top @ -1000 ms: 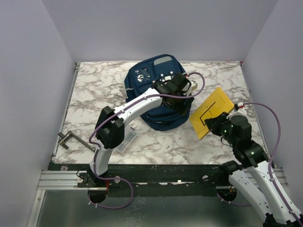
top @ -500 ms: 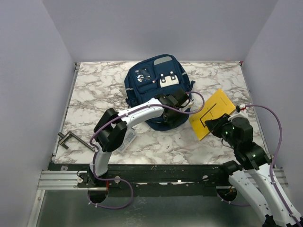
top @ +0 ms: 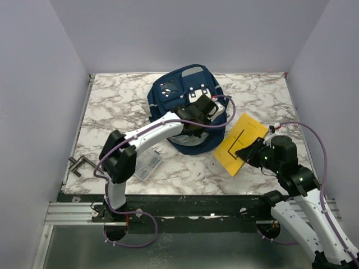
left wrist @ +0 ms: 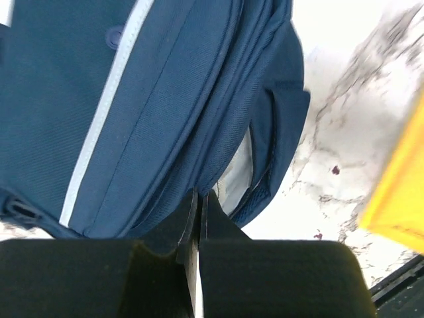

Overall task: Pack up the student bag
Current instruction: Place the book in the student bag.

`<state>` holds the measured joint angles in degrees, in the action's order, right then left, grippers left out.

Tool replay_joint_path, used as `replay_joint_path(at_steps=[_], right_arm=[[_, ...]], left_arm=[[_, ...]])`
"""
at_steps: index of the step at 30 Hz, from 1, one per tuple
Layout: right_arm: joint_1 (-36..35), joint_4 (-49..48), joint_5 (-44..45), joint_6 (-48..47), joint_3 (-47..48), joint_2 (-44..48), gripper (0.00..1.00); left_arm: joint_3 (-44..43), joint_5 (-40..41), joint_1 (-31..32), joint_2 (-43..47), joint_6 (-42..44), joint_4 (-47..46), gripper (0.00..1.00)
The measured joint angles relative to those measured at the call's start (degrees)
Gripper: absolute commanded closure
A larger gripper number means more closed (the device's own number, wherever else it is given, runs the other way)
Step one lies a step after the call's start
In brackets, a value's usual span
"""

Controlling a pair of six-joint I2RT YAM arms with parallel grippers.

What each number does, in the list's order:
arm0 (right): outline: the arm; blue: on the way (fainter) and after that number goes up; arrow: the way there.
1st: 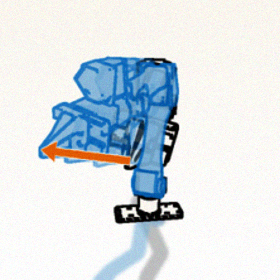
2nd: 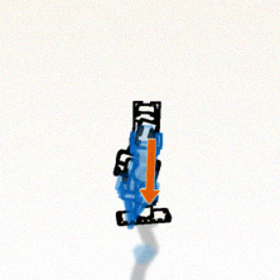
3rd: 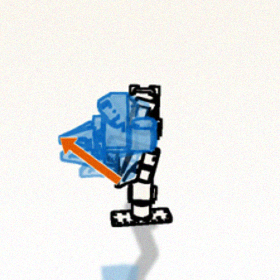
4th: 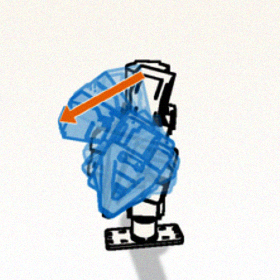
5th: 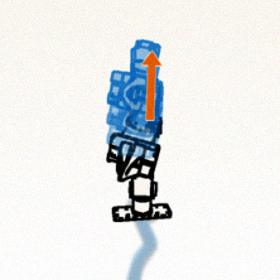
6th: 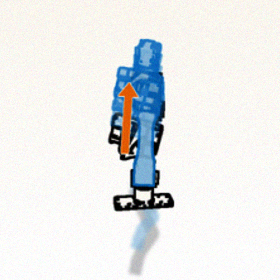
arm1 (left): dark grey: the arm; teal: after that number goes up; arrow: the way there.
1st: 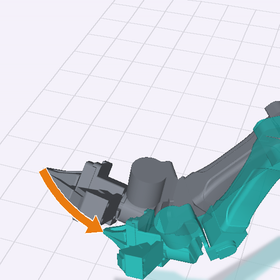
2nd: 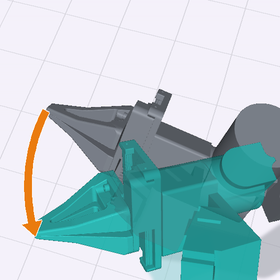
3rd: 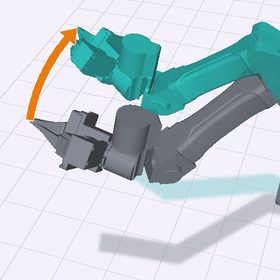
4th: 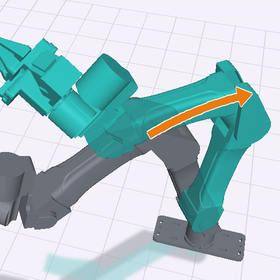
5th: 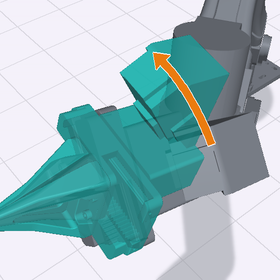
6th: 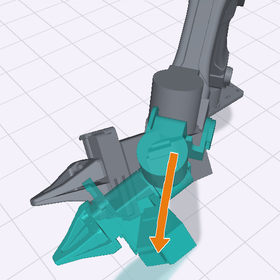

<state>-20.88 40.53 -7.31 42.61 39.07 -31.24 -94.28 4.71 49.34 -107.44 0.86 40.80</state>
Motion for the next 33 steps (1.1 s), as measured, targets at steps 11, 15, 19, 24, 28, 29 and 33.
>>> replay_joint_path(at_steps=[11,15,19,24,28,29,33], right_arm=[[0.0,-7.9,-28.1,-1.8,-1.2,-16.2,1.0],[0.0,-18.0,-33.6,-2.6,-1.2,-29.2,1.0],[0.0,-20.8,-34.4,-7.4,2.4,-44.3,0.62],[0.4,-21.4,-21.1,-10.8,5.8,-47.7,0.19],[0.8,-21.4,-7.6,-12.3,6.9,-46.9,0.15],[0.8,-21.2,-5.2,-12.2,7.2,-47.0,0.14],[0.9,-21.3,-2.8,-9.6,4.0,-42.9,0.0]], left_arm=[[2.7,-2.2,-2.1,18.7,-1.9,-10.5,1.0],[5.8,-5.7,-1.7,19.0,-3.9,-11.1,1.0],[7.6,-8.9,-1.8,19.0,-5.7,-11.1,1.0],[7.8,-11.6,-3.1,19.0,-7.6,-11.8,1.0],[9.0,-13.6,-4.0,19.0,-9.0,-12.6,1.0],[9.3,-14.0,-4.0,19.0,-9.4,-12.7,1.0],[9.9,-15.1,-4.3,19.0,-10.4,-12.9,1.0]])
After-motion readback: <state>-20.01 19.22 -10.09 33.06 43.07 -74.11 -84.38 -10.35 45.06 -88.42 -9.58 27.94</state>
